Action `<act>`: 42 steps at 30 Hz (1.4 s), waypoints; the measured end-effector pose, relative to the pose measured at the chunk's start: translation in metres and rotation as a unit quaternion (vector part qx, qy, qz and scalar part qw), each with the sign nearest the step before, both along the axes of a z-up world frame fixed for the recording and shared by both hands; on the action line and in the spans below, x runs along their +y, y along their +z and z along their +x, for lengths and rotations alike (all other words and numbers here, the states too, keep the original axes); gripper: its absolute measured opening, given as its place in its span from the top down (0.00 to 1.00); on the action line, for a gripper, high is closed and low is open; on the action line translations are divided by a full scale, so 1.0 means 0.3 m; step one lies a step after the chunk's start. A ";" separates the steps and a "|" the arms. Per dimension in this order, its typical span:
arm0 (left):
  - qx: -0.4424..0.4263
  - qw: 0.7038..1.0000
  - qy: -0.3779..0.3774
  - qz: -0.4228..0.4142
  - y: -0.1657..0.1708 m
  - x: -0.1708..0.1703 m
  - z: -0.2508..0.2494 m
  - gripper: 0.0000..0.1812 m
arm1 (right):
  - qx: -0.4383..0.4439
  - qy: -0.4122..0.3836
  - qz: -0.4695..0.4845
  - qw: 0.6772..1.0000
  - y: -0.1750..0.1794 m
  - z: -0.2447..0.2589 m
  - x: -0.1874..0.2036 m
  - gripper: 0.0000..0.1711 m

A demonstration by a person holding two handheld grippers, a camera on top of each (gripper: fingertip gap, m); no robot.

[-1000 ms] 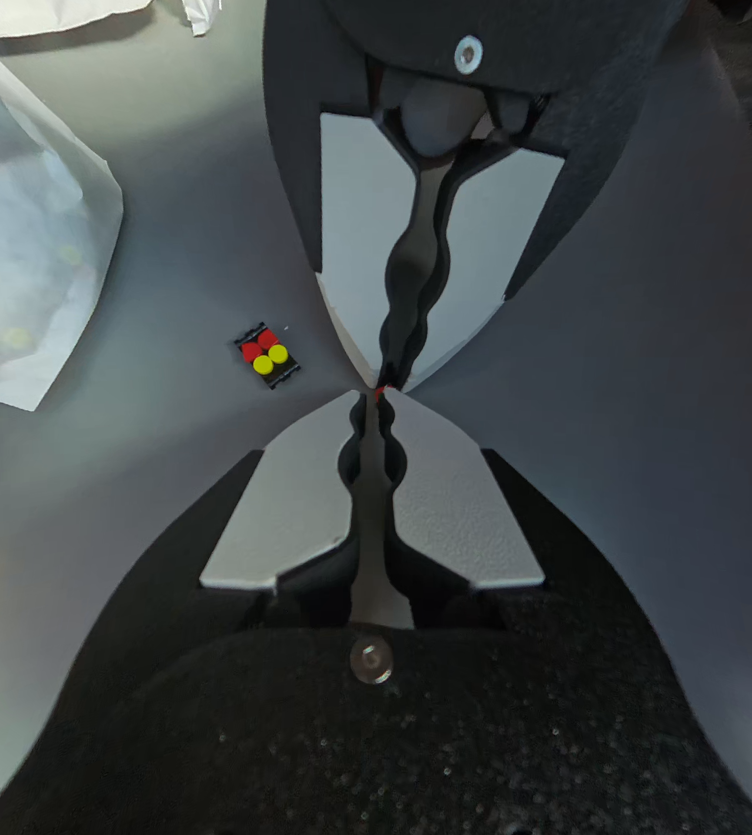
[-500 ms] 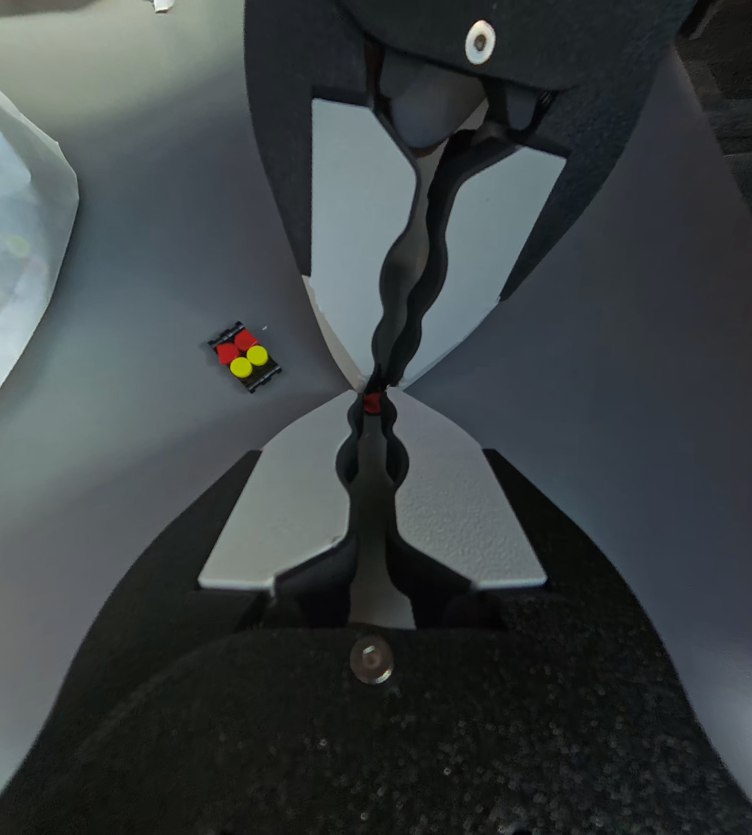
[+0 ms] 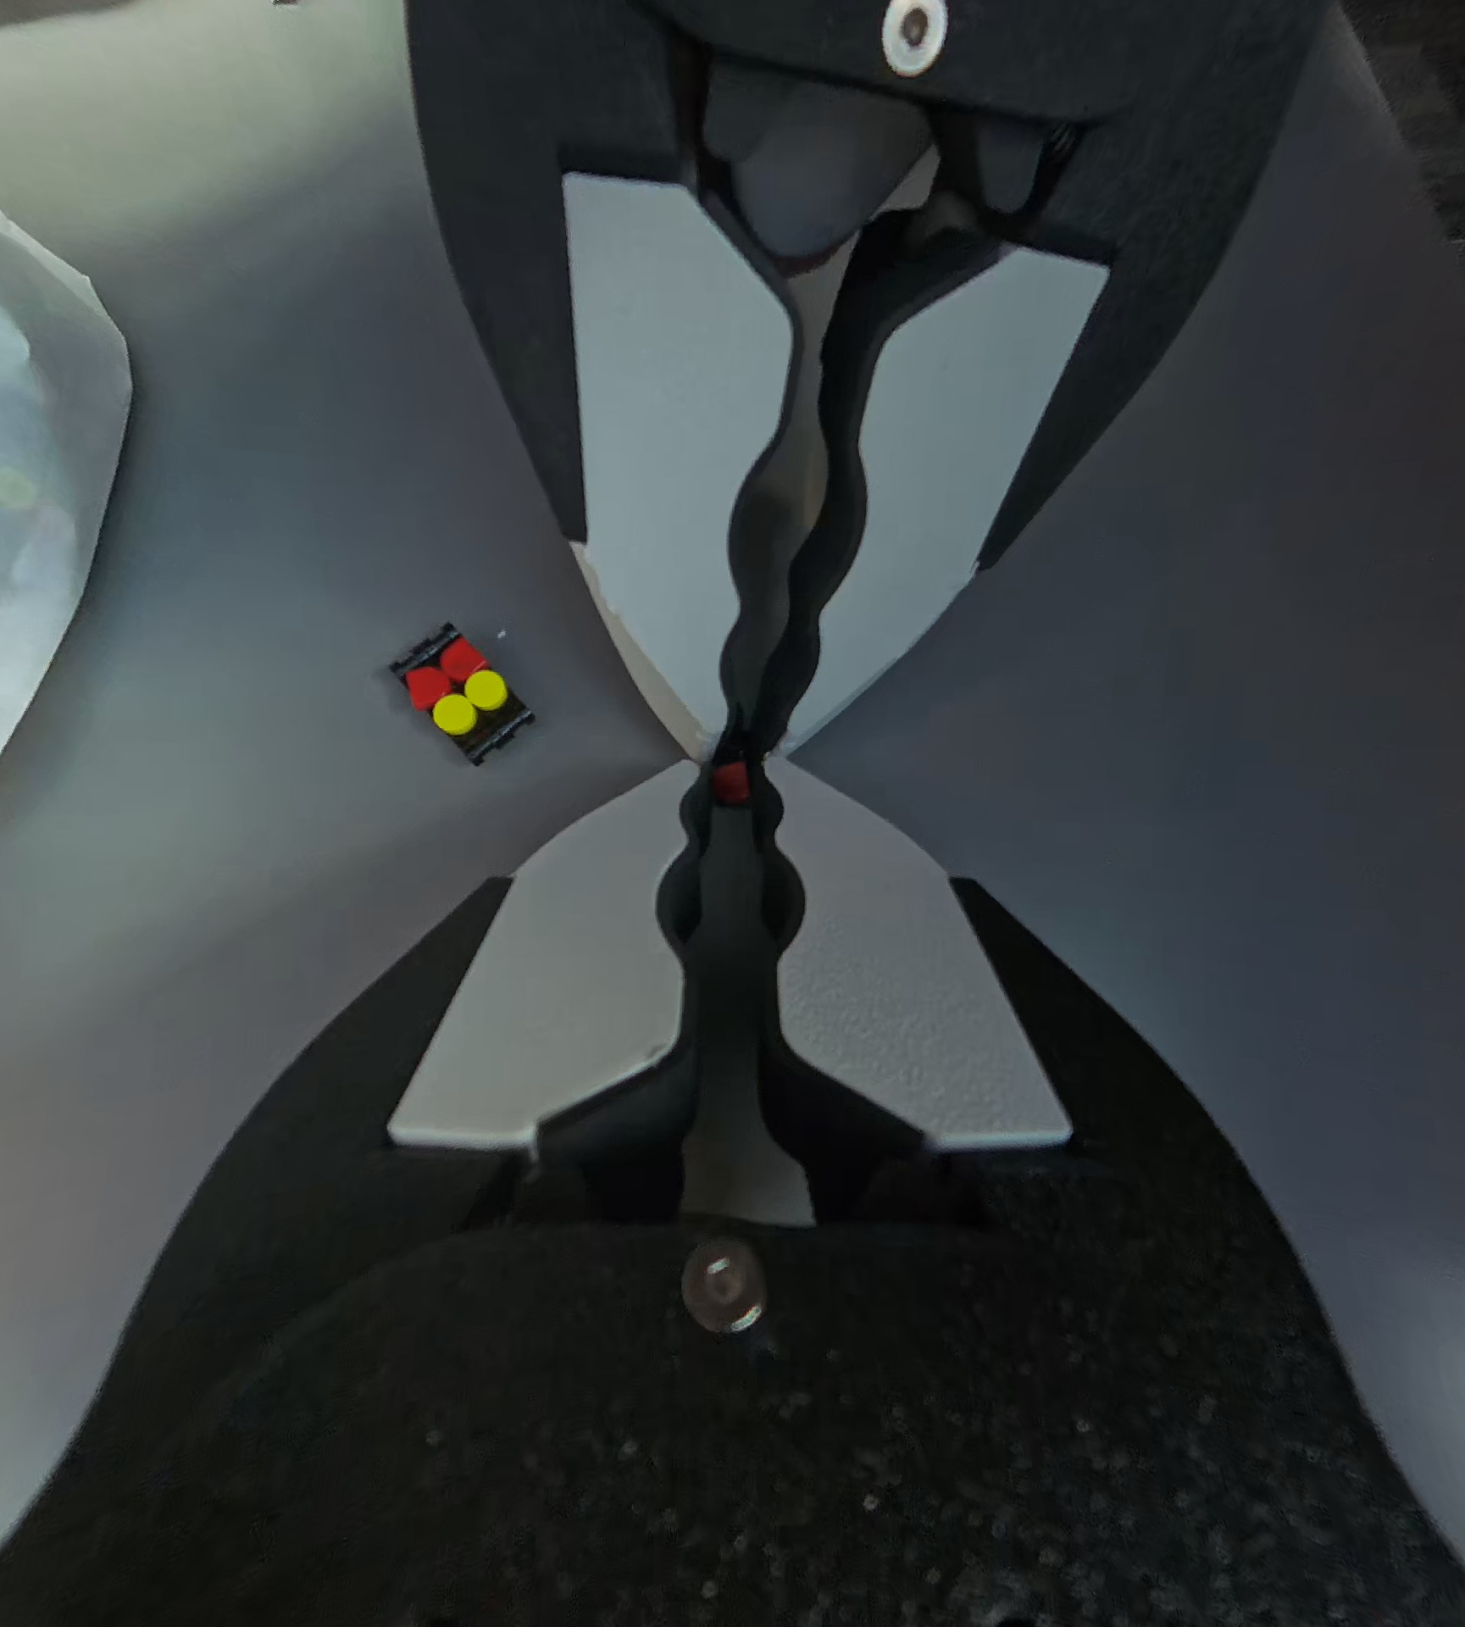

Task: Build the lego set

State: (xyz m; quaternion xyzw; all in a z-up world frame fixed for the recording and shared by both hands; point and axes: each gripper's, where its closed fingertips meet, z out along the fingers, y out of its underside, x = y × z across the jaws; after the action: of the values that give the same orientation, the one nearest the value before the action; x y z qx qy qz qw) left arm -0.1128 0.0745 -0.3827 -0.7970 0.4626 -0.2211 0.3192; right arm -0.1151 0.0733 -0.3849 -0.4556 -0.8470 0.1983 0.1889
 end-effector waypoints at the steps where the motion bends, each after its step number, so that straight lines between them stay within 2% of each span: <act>1: -0.002 1.000 0.003 0.005 0.001 0.001 0.000 0.96 | -0.001 -0.004 -0.003 1.000 0.000 0.000 0.000 0.96; 5: -0.002 0.999 0.015 0.041 0.006 -0.001 0.002 0.96 | -0.009 -0.018 -0.010 1.000 -0.001 0.001 0.001 0.95; 16: 0.089 0.979 0.035 0.182 0.021 -0.005 0.005 0.96 | -0.005 -0.062 -0.013 0.998 0.000 0.003 -0.003 0.96; 23: 0.188 0.930 0.000 0.315 0.025 -0.018 0.010 0.97 | 0.003 -0.083 -0.017 0.996 0.002 0.005 -0.013 0.95; 29: 0.199 0.918 -0.009 0.344 0.029 -0.032 0.011 0.97 | 0.017 -0.098 -0.016 0.995 0.003 0.005 -0.027 0.95; 33: 0.154 0.939 0.023 0.307 0.036 -0.032 0.003 0.97 | 0.030 -0.115 -0.015 0.993 0.005 -0.002 -0.027 0.96; 36: 0.037 0.981 0.068 0.178 0.041 -0.028 -0.006 0.97 | 0.056 -0.108 0.016 0.992 0.008 -0.011 -0.027 0.96; 42: -0.030 0.995 0.064 0.070 0.044 -0.030 -0.006 0.97 | 0.076 -0.085 -0.005 0.993 0.006 -0.012 -0.037 0.96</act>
State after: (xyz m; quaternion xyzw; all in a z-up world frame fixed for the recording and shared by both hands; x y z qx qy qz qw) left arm -0.1146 0.0654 -0.3695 -0.7940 0.4147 -0.1913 0.4013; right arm -0.1185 0.0623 -0.3832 -0.5106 -0.7873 0.2197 0.2666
